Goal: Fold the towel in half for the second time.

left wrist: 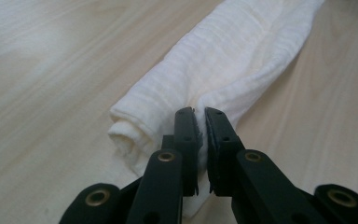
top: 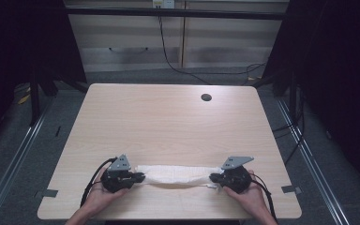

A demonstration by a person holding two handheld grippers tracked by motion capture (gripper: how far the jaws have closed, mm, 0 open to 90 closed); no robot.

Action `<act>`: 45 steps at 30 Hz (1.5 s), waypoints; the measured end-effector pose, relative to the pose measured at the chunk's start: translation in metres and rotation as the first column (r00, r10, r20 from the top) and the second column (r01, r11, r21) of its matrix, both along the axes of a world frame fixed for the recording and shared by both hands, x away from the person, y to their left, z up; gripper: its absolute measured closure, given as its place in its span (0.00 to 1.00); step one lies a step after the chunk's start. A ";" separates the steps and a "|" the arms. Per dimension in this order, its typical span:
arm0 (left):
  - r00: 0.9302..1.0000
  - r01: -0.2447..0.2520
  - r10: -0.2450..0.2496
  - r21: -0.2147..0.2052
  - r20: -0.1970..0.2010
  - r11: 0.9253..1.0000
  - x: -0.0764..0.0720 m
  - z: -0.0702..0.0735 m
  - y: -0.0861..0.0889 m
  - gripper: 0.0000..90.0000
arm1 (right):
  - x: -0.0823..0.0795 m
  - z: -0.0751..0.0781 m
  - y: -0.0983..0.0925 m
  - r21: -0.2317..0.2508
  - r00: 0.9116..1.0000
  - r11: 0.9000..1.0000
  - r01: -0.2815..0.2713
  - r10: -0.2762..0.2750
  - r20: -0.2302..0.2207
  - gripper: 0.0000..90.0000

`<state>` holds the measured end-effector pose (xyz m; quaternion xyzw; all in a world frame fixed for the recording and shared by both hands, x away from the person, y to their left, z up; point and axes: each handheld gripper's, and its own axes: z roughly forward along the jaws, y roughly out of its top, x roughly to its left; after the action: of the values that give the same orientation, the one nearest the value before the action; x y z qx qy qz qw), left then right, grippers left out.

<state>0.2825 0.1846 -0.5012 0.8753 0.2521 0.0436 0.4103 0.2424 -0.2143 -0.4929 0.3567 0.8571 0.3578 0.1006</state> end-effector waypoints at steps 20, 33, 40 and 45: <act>0.998 -0.049 0.043 -0.148 -0.043 0.988 0.003 0.019 0.022 0.63 | -0.001 0.016 -0.032 0.240 0.997 0.968 0.070 -0.071 -0.004 0.61; 0.969 -0.246 0.240 -0.145 -0.058 0.958 0.002 0.031 0.069 0.43 | -0.022 0.034 -0.064 0.239 0.967 0.946 0.219 -0.243 0.078 0.50; 0.941 -0.337 0.331 -0.114 -0.075 0.934 0.002 0.021 0.090 0.35 | -0.029 0.020 -0.092 0.249 0.927 0.908 0.338 -0.367 0.080 0.44; 0.913 -0.408 0.403 -0.114 -0.069 0.906 0.006 0.016 0.097 0.30 | -0.025 0.010 -0.105 0.255 0.897 0.877 0.407 -0.437 0.067 0.38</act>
<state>0.2883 0.2815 -0.4848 0.7769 0.4394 0.0928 0.4412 0.2170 -0.3193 -0.4830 0.5218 0.7023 0.4472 0.1859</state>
